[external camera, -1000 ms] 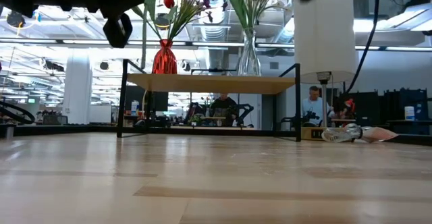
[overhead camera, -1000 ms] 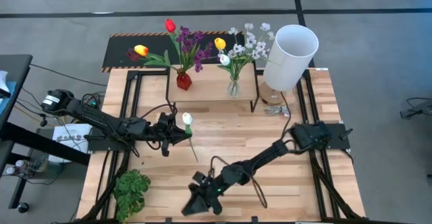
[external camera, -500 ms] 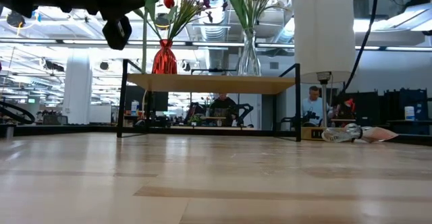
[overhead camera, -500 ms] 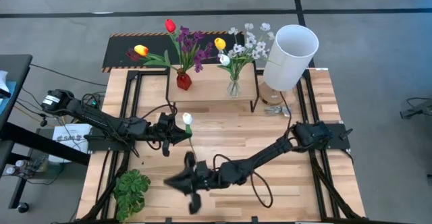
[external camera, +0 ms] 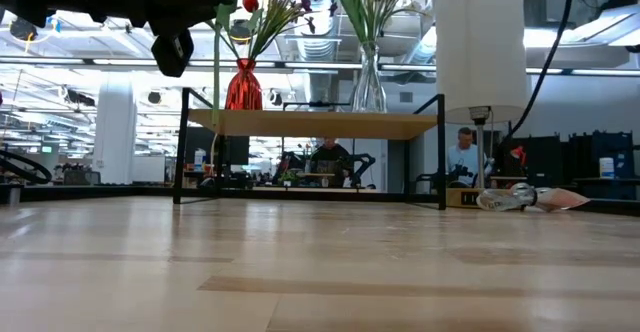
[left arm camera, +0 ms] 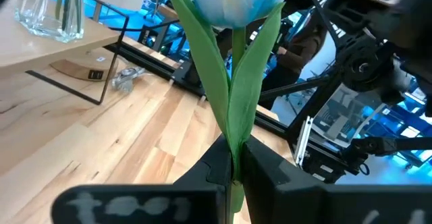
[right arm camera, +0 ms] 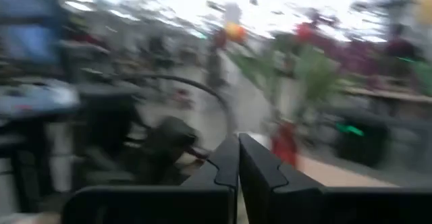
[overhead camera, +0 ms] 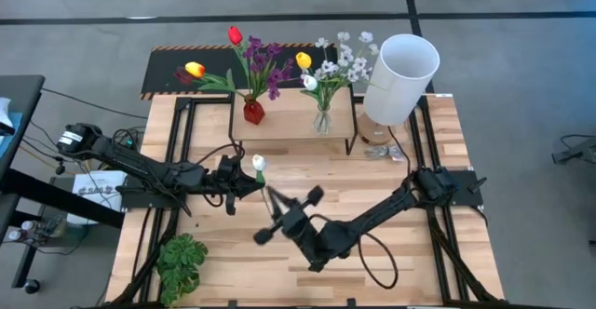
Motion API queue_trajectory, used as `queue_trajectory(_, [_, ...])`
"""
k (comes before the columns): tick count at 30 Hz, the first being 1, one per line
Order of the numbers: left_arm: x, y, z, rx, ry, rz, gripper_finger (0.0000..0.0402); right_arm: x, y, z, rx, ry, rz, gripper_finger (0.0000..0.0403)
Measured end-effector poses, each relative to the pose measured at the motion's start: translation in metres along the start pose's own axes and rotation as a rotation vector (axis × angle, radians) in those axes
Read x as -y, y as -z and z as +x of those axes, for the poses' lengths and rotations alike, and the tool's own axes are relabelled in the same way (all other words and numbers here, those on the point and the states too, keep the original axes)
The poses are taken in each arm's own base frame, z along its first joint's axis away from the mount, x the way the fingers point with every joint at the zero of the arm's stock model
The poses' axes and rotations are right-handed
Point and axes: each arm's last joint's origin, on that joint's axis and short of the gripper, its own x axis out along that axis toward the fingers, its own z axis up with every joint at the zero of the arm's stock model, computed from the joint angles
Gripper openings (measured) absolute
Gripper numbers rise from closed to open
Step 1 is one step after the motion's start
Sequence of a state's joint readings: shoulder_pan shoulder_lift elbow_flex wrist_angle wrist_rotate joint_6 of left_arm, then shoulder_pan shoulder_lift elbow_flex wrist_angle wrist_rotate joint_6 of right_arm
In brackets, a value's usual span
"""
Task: Pick and place flowers into a vace then onto a shelf
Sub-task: Put the white flower into the transparent vase on the shelf
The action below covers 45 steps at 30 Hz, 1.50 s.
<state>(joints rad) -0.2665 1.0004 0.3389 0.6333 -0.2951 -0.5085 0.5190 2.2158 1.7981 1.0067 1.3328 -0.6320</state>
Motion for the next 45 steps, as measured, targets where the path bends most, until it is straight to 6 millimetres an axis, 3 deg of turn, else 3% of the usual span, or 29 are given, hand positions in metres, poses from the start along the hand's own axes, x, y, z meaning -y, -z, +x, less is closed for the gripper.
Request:
queue_trajectory(6, [0.0,0.0,0.0,0.004,-0.006,0.025,0.0006,0.01,-0.002,-0.001,-0.139,0.186,-0.023,0.0001])
queue_trajectory(20, [0.006,-0.011,-0.001,0.116,0.053,0.105,0.0006,0.001,0.001,-0.024,-0.136,0.143,0.027,0.0])
queue_trajectory(28, [0.008,-0.021,0.001,0.161,0.073,0.173,0.0006,0.0,0.024,-0.01,-0.135,0.184,0.066,0.0])
queue_trajectory(36, [0.013,-0.038,0.01,0.152,0.035,0.288,0.0006,0.0,0.031,-0.011,-0.131,0.185,0.11,0.0])
queue_trajectory(45, [0.019,-0.051,0.016,0.101,-0.033,0.402,0.0006,-0.004,0.054,0.002,-0.14,0.208,0.011,0.0])
